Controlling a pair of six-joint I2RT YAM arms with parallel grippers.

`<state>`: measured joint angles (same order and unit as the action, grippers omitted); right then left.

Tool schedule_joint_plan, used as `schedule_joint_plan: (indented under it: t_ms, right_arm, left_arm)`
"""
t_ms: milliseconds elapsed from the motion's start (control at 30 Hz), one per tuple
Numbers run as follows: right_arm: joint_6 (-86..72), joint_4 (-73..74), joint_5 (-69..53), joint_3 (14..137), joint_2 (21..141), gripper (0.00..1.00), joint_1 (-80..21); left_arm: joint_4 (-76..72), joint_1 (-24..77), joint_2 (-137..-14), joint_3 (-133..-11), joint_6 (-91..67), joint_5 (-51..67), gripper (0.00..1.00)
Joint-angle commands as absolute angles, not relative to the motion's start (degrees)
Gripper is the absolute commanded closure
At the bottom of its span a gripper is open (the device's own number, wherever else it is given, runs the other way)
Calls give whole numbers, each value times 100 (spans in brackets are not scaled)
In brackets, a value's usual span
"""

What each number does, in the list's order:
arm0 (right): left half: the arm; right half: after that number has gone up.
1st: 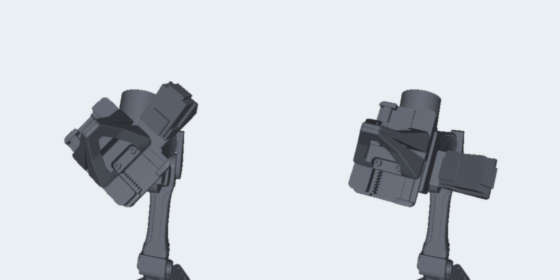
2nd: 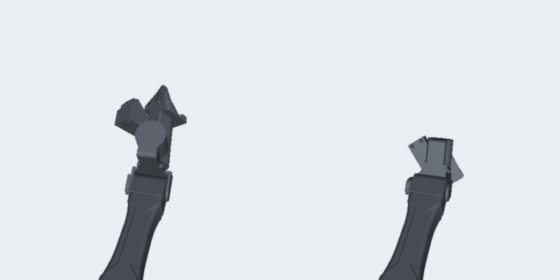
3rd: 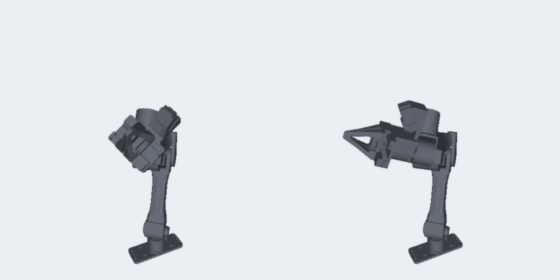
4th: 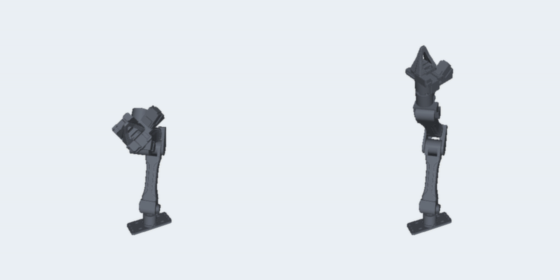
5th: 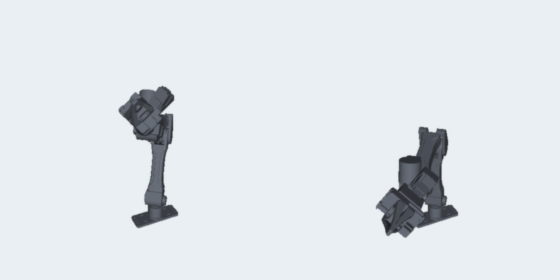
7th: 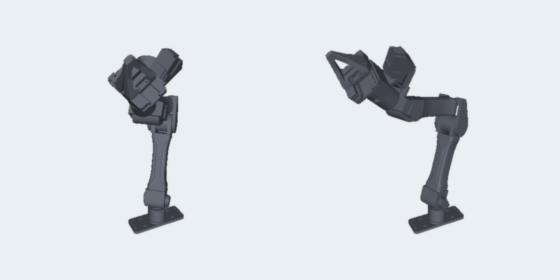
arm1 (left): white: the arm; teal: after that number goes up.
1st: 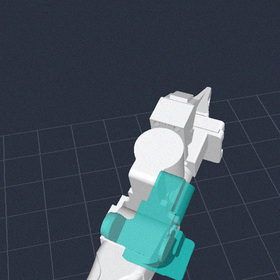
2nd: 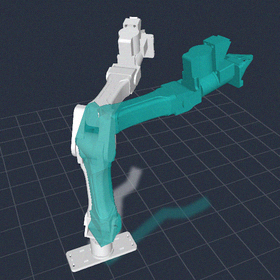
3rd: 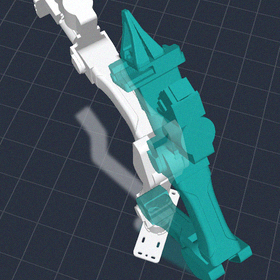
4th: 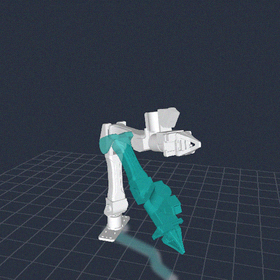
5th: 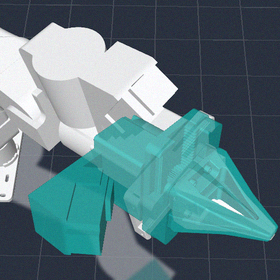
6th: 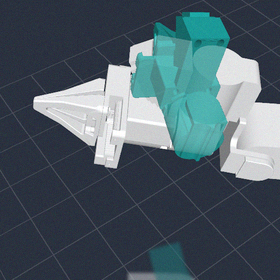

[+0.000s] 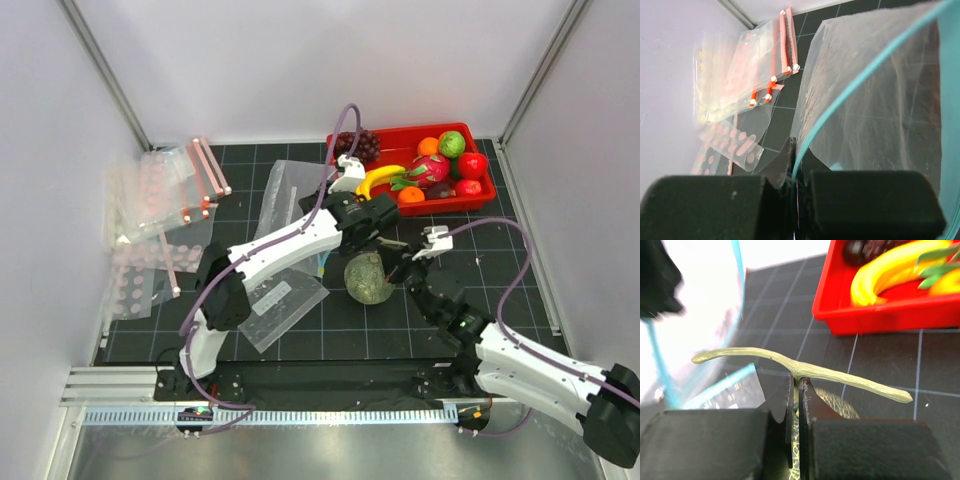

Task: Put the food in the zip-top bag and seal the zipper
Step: Pick up the fake fruit from the center of the board, then place the fake fruit in the zipper food storage bag.

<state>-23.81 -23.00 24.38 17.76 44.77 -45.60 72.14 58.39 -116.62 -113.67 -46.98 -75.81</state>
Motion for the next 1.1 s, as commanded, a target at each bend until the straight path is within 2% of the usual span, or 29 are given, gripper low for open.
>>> schedule_joint_plan:
  t_ms: [0,167,367,733,933,1067]
  right_arm:
    - [-2654,-2664,3153,1732,3930,99,-4526]
    - [-3049,-2303,3954,1644,3832,99,-4465]
    - [-3717,-2250,4166,1556,4271,99,-4307]
    - [-5123,-1591,3412,1424,4017,99,-3429]
    - [-5914,-1397,2796,1520,4263,99,-2971]
    - [-6415,-1310,2681,1573,3991,99,-2900]
  left_arm:
    - [9501,5897,-11926,-11856,-5089,-7946,98]
    - [9431,5889,-12199,-12103,-4756,-7779,98]
    - [8351,5880,-12199,-11734,-3501,-7086,98]
    - [8104,5854,-12445,-11900,-2831,-6074,99]
    - [8306,5845,-12893,-12225,-2865,-6029,100]
    - [8148,5810,-13016,-12305,-2830,-5837,100]
